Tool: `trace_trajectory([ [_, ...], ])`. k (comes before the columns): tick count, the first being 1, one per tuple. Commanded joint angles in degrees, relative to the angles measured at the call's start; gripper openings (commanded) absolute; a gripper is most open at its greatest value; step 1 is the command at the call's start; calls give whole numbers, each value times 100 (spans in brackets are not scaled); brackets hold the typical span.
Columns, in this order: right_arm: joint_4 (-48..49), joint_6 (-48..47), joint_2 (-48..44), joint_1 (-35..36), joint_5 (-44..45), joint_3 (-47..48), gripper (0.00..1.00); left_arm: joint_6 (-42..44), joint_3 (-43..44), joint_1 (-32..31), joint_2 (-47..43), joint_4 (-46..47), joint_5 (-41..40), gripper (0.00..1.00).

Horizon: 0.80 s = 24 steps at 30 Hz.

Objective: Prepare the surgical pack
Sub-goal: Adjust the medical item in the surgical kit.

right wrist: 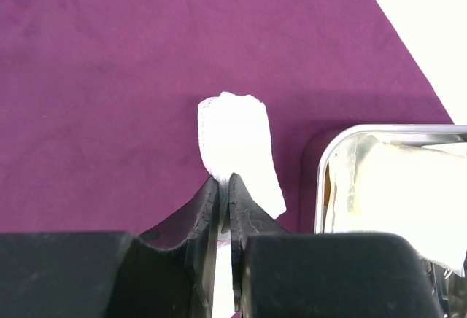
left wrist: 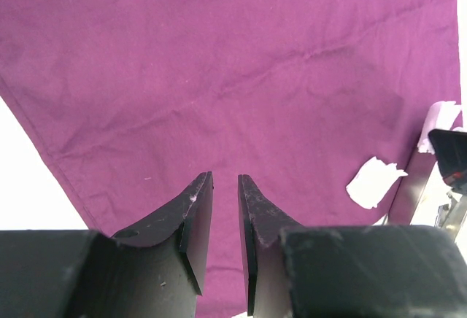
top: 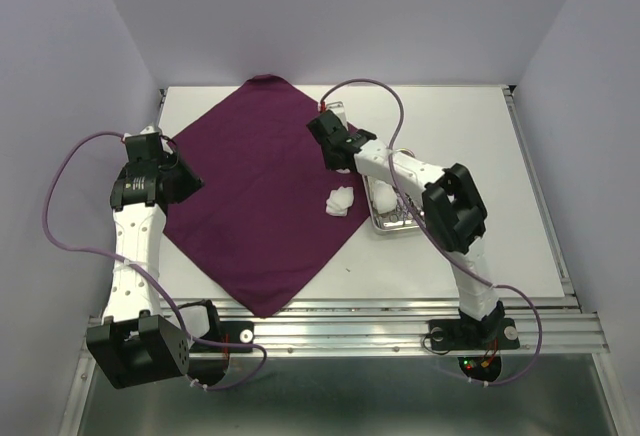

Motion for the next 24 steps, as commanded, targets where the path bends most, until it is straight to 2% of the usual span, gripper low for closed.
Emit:
trace_trajectory([
  [1, 202, 226, -504, -3, 19, 46, 6, 118, -78, 17, -187, 120, -1, 32],
  [12, -334, 990, -1410, 172, 107, -824, 5, 92, -201, 17, -205, 208, 131, 32],
  [17, -615, 1263, -1349, 523, 430, -965, 5, 83, -219, 26, -231, 208, 140, 32],
  [24, -616, 1544, -1173, 577, 493, -1176, 5, 92, -263, 26, -284, 199, 140, 32],
])
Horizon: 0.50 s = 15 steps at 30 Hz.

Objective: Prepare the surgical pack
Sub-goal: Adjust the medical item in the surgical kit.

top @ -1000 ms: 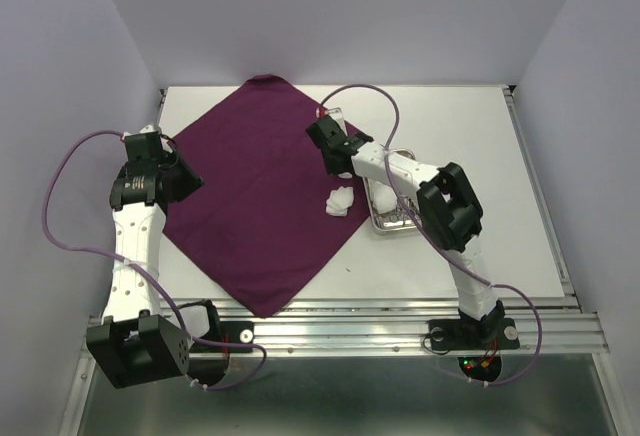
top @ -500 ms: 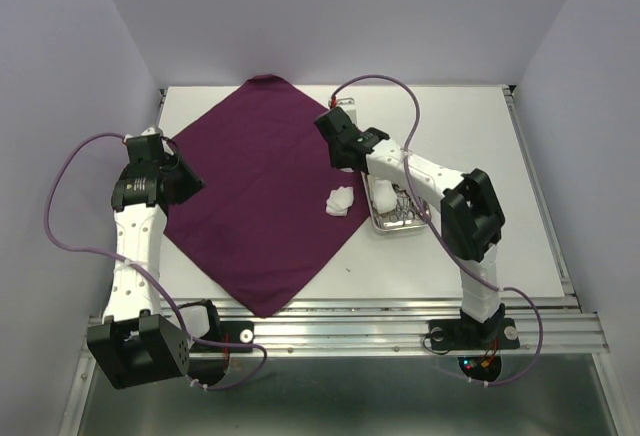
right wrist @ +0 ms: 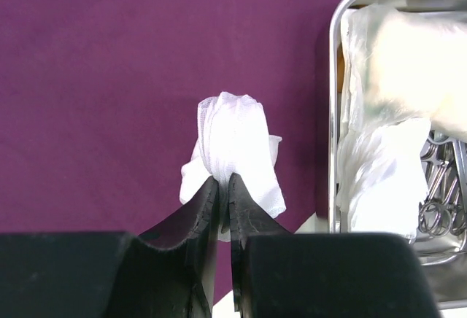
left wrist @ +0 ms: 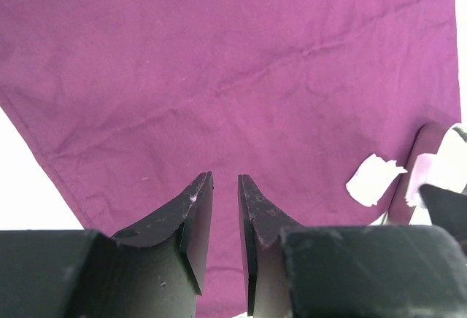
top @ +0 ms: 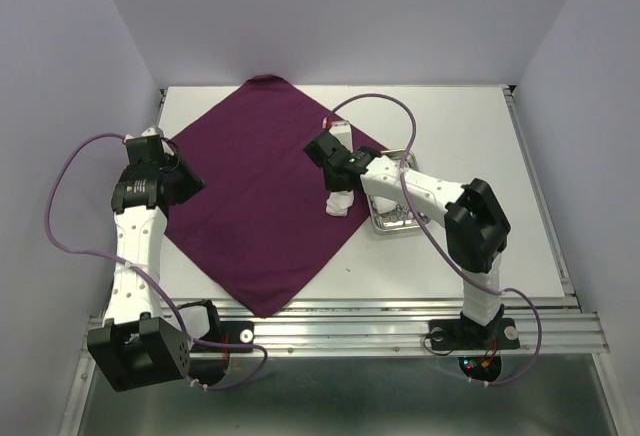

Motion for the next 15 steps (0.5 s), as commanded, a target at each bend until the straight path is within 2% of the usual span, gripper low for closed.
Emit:
trace_trajectory([
  [1, -80, 344, 104, 45, 314, -49, 5, 98, -99, 26, -216, 83, 63, 32],
  [15, -230, 599, 209, 266, 349, -154, 5, 107, -143, 26, -287, 101, 134, 32],
])
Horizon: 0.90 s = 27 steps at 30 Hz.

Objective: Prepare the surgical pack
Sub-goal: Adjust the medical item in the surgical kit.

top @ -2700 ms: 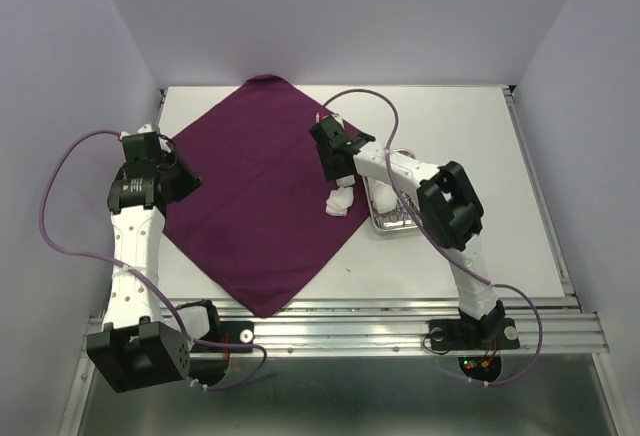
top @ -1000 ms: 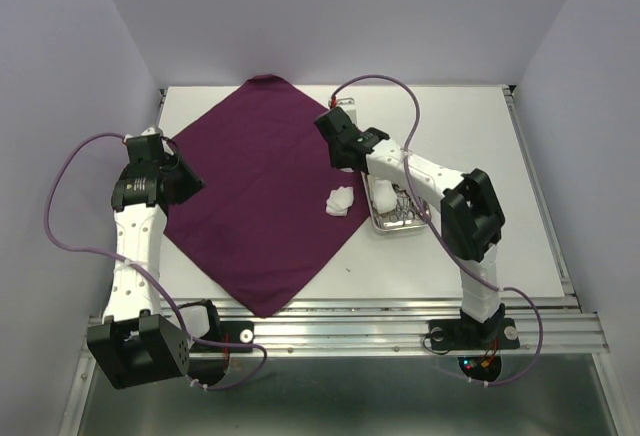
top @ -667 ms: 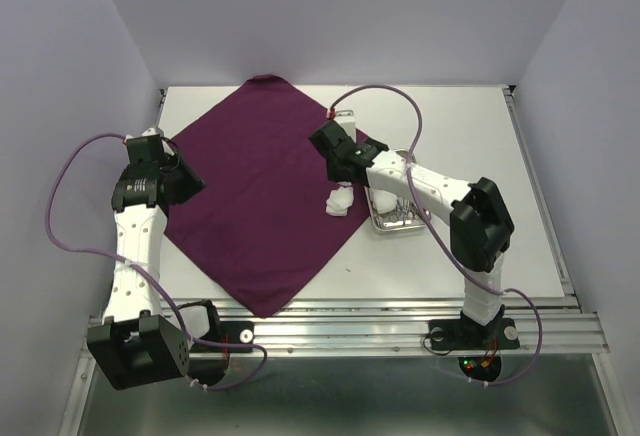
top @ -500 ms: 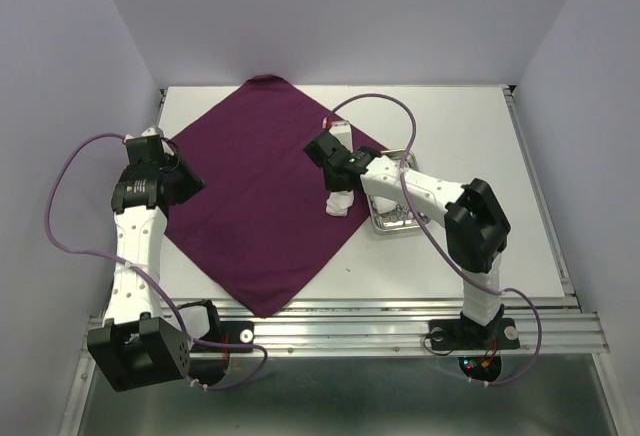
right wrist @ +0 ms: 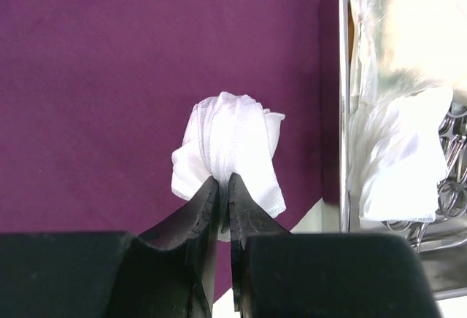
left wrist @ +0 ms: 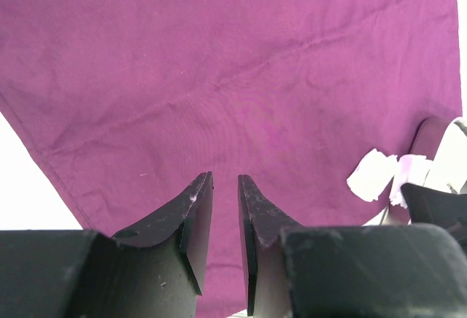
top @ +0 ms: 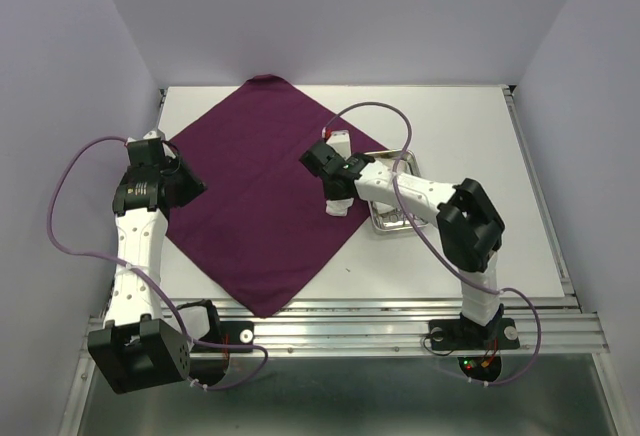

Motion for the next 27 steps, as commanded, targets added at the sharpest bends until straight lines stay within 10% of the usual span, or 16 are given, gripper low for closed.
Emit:
trace_trajectory([
  [1, -57, 213, 32, 93, 207, -12, 5, 107, -16, 26, -212, 68, 68, 32],
  [27, 303, 160, 569, 146, -249, 190, 24, 116, 10, 17, -177, 59, 59, 32],
])
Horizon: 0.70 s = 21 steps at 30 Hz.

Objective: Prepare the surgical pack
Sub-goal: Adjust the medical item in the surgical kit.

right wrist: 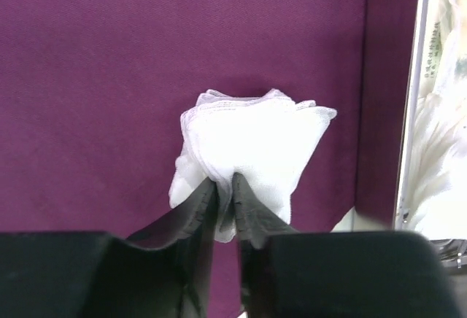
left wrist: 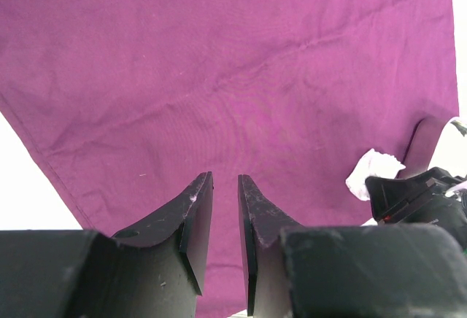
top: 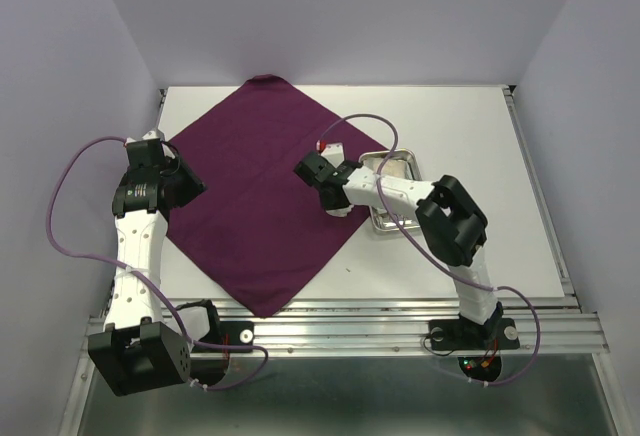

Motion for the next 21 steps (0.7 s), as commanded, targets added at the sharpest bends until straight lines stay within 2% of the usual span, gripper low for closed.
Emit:
trace_trajectory([
  [1, 312, -4, -128, 60, -176, 188, 27, 116, 15, 26, -105, 70, 62, 32],
  [6, 392, -92, -322, 60, -352, 214, 51, 116, 23, 17, -61, 96, 88, 32],
  [14, 664, -303, -1227, -62, -228, -189, 59, 133, 23, 8, -70, 96, 70, 32],
  [21, 1436, 83, -1851, -721, -1370, -1437, 60, 125, -3, 17, -114, 79, 70, 31],
])
